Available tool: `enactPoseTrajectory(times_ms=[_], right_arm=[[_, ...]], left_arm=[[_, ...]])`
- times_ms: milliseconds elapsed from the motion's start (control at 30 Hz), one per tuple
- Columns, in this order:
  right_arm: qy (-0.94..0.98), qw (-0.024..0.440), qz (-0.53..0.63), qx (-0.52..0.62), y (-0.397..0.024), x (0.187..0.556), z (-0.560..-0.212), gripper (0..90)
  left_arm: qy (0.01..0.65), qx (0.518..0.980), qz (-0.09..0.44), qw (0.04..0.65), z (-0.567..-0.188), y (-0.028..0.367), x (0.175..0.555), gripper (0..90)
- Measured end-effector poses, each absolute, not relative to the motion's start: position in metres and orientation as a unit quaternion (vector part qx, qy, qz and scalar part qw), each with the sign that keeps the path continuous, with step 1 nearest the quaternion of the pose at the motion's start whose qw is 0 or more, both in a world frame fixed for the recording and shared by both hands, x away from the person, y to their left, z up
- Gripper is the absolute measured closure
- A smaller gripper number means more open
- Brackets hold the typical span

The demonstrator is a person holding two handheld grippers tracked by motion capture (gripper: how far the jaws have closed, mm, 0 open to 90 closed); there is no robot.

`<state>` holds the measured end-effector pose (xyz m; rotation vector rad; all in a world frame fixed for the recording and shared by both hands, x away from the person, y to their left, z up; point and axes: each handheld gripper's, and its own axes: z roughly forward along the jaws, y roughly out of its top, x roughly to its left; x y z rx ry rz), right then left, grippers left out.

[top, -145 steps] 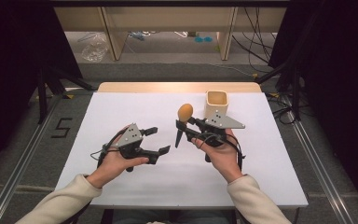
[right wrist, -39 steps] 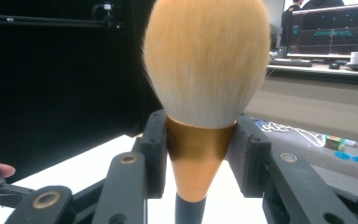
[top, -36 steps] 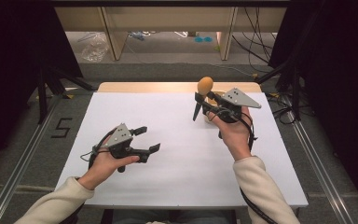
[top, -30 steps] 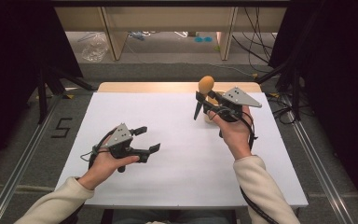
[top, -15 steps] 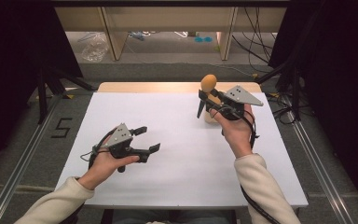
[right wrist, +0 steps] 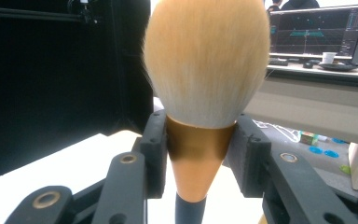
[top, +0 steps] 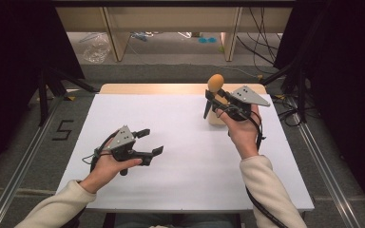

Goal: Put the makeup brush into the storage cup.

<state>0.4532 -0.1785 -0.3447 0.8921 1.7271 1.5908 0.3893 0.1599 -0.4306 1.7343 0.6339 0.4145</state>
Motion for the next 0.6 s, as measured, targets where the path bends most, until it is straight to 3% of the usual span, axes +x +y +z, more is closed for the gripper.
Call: enactPoseTrajectory(times_ms=[600], right_arm=[[0.646,0.322,0.600,0.346,-0.1842,0.4591,-0.3409,63.1]], left_arm=[[0.274,0.743,0.176,0.585,-0.4309,0.1597,0.3892,17.5]])
